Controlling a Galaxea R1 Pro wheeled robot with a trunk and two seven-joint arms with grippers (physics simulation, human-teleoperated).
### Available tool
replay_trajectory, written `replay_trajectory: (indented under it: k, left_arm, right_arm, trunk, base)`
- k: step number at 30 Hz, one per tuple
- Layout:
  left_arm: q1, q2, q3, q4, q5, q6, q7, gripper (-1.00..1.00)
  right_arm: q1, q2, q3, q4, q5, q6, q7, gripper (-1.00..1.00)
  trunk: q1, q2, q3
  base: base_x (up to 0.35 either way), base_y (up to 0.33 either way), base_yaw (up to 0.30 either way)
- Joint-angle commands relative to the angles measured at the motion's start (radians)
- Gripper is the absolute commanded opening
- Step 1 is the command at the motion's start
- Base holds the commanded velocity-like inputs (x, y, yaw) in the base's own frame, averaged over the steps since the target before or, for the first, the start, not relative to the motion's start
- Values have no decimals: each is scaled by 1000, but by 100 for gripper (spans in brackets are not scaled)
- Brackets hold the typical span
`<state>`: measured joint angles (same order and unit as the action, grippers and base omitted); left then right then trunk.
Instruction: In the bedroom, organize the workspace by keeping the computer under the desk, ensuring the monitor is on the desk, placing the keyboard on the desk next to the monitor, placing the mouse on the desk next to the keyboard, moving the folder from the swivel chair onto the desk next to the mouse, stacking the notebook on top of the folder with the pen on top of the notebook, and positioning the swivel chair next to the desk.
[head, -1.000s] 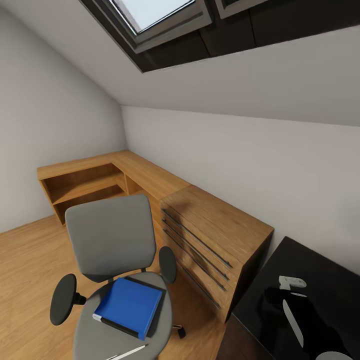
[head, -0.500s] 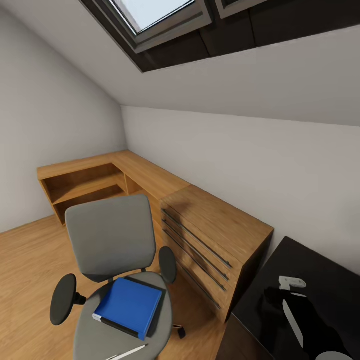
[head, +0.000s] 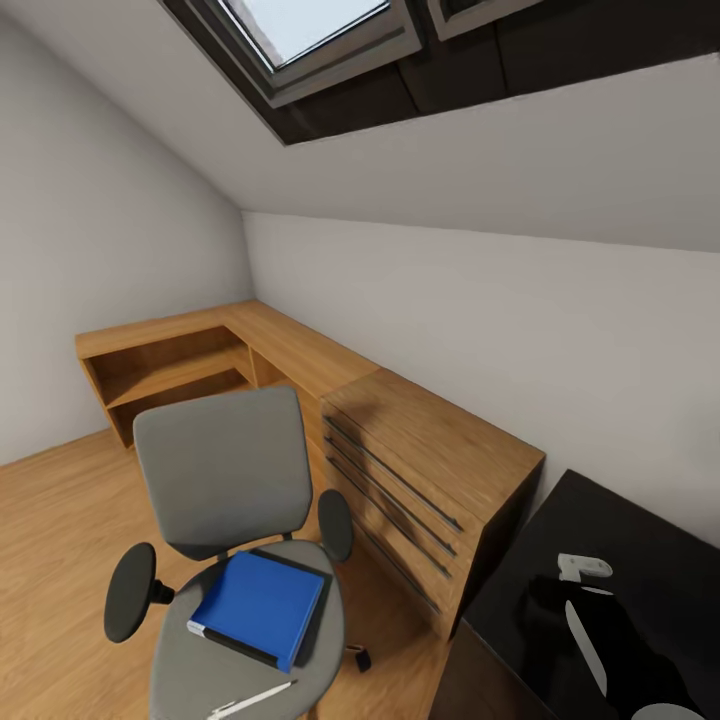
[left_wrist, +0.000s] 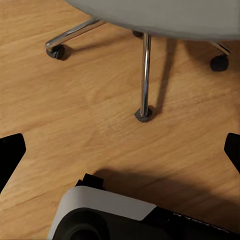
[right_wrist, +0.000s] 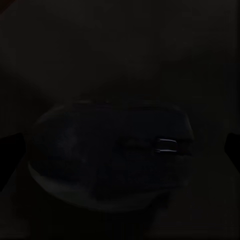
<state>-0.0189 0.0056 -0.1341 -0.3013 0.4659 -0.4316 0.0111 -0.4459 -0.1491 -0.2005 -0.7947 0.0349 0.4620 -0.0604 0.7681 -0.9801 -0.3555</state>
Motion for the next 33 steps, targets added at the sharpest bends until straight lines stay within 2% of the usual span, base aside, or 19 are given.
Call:
replay_trajectory:
  k: [1,33]
  left_arm:
    - [-1,1,-7,1,8,-4,1,100]
    - [0,1,-7,1,8,-4,1,100]
  right_arm:
    - [-1,0,0,-2,3,6,-1,100]
    - [-1,0,0,-1,3,5,1,100]
  trunk:
    - [0,-1,-1]
    - [0,-1,-1]
  base:
    - [-27,0,0]
    - [-3,0,0]
